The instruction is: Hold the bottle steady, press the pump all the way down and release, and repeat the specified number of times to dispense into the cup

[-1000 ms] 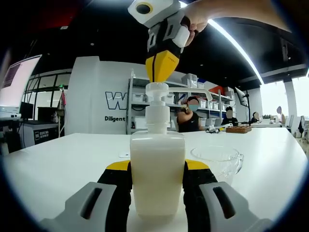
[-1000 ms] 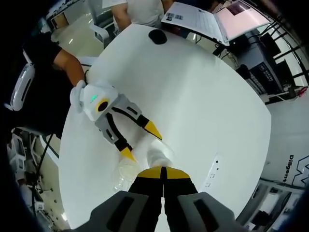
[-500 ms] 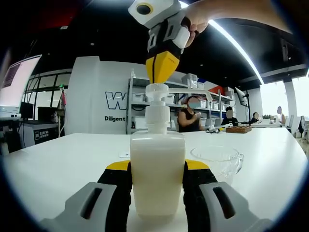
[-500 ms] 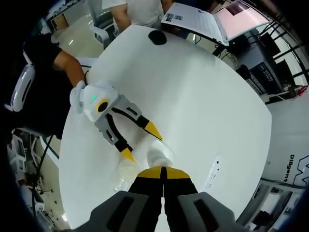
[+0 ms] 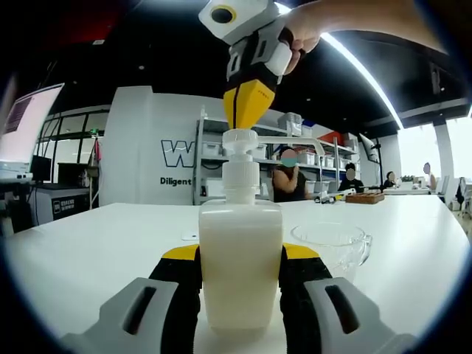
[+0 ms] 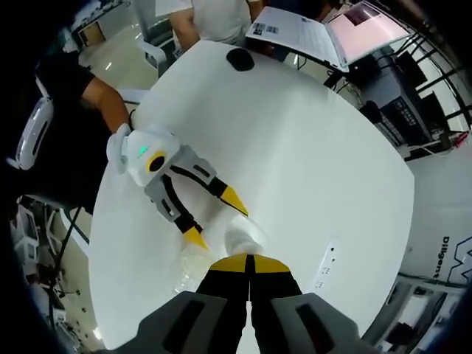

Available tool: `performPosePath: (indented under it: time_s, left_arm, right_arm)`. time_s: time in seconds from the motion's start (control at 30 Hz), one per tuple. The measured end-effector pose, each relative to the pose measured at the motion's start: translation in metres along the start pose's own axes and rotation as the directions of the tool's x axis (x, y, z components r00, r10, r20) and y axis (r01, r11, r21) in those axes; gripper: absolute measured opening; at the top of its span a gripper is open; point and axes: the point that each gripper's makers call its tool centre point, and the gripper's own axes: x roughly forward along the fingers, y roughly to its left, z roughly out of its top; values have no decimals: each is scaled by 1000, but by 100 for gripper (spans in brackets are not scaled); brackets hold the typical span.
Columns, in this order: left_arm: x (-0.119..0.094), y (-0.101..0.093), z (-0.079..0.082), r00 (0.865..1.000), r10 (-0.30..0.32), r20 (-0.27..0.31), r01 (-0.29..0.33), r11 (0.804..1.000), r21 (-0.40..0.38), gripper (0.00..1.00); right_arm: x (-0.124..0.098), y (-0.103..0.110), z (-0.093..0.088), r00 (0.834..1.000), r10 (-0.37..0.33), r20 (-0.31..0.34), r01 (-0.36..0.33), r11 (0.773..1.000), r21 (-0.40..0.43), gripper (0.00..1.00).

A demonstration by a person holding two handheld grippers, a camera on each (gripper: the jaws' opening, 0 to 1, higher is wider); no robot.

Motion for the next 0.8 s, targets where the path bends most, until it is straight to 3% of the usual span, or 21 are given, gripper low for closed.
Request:
performPosePath:
  time_s: [0.13,0.8]
  left_arm:
    - [0,0,0,1000,1,0,-1,1000,-1,39]
    - [0,0,1,1000,1,-2,-1,1000,-1,39]
  right_arm:
    - [1,0,0,1000,-3,-28,2,1000,-17,0]
    - [-1,-1,-2,999,5,-41,-6,1000,-18,0]
